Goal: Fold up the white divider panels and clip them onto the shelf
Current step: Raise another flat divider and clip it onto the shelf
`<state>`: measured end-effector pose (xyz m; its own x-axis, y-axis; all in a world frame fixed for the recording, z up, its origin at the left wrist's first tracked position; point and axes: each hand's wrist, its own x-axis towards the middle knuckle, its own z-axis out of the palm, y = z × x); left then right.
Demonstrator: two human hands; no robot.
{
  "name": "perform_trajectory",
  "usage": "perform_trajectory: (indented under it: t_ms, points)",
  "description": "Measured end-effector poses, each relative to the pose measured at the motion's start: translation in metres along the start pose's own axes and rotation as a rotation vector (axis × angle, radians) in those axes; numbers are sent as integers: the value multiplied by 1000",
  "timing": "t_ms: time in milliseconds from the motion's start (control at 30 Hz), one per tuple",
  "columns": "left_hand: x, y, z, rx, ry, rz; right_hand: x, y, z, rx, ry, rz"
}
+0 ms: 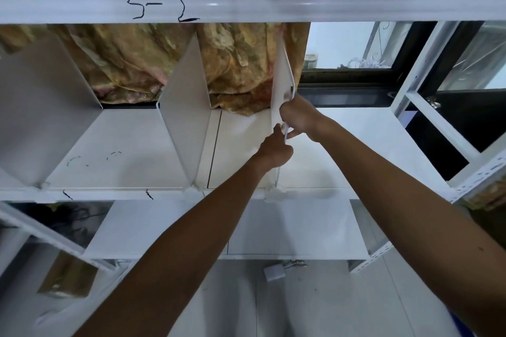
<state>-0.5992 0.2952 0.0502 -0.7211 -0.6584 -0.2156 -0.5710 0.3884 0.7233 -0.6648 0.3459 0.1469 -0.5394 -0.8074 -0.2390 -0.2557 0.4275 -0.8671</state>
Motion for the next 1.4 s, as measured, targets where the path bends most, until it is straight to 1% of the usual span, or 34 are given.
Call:
perform_trajectory:
  t_ms: [400,533,667,867,1000,1133,1400]
  points:
    - [0,3,-3,0,-17,20,-7,-2,-1,-70,-2,-24]
    - [0,6,-9,-119,-36,-35,-7,-1,-4,-48,-17,13]
    - [-3,11,-3,30,-32,31,-8,0,-3,-33,-6,10]
    - [1,2,-2,-14,-20,-9,-11,-7,7,-16,-19,13]
    - [4,-3,-2,-20,-24,-26,-10,-8,13,-48,-13,20]
    - [4,-2,-1,-16,-15,-18,-5,-5,13,-52,10,43]
    - [1,-5,-2,-13,15,41,1,2,20,-102,58,20]
